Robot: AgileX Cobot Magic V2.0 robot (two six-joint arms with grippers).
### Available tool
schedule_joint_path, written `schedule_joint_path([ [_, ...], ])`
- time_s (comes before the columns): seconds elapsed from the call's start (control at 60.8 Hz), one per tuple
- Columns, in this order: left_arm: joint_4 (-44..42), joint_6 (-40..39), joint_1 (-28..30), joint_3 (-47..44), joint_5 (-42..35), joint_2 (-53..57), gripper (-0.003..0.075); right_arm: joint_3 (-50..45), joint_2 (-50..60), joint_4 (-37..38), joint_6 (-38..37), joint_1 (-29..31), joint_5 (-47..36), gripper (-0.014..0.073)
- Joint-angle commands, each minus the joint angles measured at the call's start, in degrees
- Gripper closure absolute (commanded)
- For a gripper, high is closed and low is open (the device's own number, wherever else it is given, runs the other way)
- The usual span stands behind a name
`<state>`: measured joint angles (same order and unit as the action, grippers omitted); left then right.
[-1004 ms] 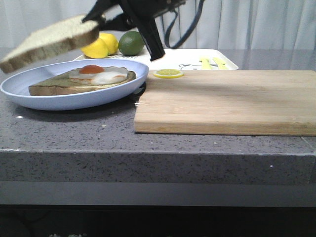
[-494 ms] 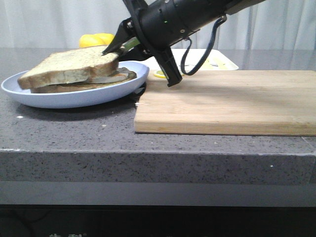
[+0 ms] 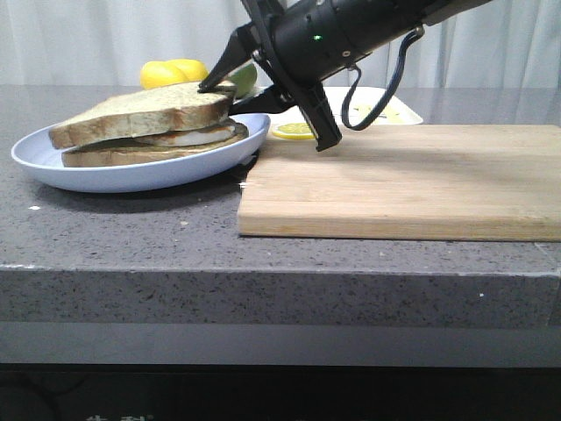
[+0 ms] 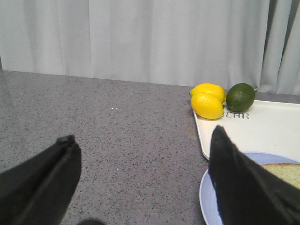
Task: Place bread and move sandwich to tray
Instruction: 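Lower the bread onto the fried egg and open the right gripper, then withdraw the right gripper upward away from the plate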
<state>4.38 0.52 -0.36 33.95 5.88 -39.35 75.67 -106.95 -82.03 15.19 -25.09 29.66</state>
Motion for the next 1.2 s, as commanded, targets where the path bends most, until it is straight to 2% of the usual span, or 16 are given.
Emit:
schedule_joint_path([
  [0.0,0.4,-0.5,0.0,2.2,-4.5,0.0,0.0177,1.2,3.2,-1.5,0.6,0.8,2.4,0.0185],
  [0.049,0.4,-0.5,0.0,2.2,-4.5,0.0,0.0177,1.2,3.2,-1.5,0.6,1.1,3.5,0.0151],
  [0.28,0.4,-0.5,0.0,2.2,-4.5,0.0,0.0177,1.2,5.7,1.3,0.6,5.0,7.7,0.0148],
  [0.379,0.4,-0.5,0.0,2.2,-4.5,0.0,0.0177,1.2,8.6,4.4,0.6,7.4,10.1,0.0152],
  [0.461,0.4,-0.5,0.0,2.2,-4.5,0.0,0.0177,1.2,11.3,9.3,0.6,8.7,10.5,0.0193],
  [0.593,0.4,-0.5,0.0,2.2,-4.5,0.0,0.0177,1.2,15.2,21.2,0.6,11.0,11.0,0.0361],
  [0.741,0.4,-0.5,0.0,2.2,-4.5,0.0,0.0177,1.2,19.2,32.7,0.6,13.5,13.8,0.0668],
  [0.856,0.4,-0.5,0.0,2.2,-4.5,0.0,0.0177,1.2,21.8,41.5,-1.8,15.2,14.7,0.0652],
  [0.905,0.4,-0.5,0.0,2.2,-4.5,0.0,0.0177,1.2,23.6,47.8,-4.5,16.0,14.7,0.0652],
  [1.07,0.4,-0.5,0.0,2.2,-4.5,0.0,0.0177,1.1,29.2,78.5,-20.1,16.4,16.8,0.0652],
  [1.119,0.4,-0.5,0.0,2.2,-4.5,0.0,0.0177,0.4,31.1,83.5,-22.0,16.4,16.6,0.0652],
  [1.185,0.4,-0.5,0.0,2.2,-4.5,0.0,0.0177,-1.6,34.6,86.1,-22.2,16.4,14.6,0.0652],
])
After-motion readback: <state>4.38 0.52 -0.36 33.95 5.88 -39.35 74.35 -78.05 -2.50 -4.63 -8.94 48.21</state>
